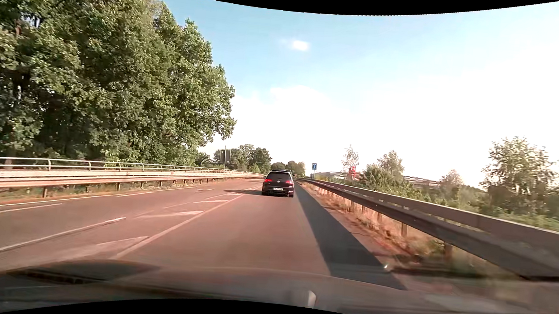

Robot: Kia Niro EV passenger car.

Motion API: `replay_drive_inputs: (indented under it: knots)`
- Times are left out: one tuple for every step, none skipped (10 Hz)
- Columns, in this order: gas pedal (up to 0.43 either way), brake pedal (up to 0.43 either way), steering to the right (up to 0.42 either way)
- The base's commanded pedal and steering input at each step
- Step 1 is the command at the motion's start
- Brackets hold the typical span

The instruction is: Follow the waypoints while adhering to traffic rules and regulations

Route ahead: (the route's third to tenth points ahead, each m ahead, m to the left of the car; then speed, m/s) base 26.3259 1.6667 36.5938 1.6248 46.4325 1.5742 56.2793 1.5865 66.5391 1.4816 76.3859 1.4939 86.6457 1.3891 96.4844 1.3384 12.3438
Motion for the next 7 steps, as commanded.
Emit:
replay_drive_inputs:
  knots:
    - [0.299, 0.000, -0.004]
    - [0.287, 0.000, -0.003]
    - [0.287, 0.000, -0.003]
    - [0.280, 0.000, -0.002]
    - [0.228, 0.000, -0.002]
    - [0.220, 0.000, -0.002]
    - [0.220, 0.000, -0.002]
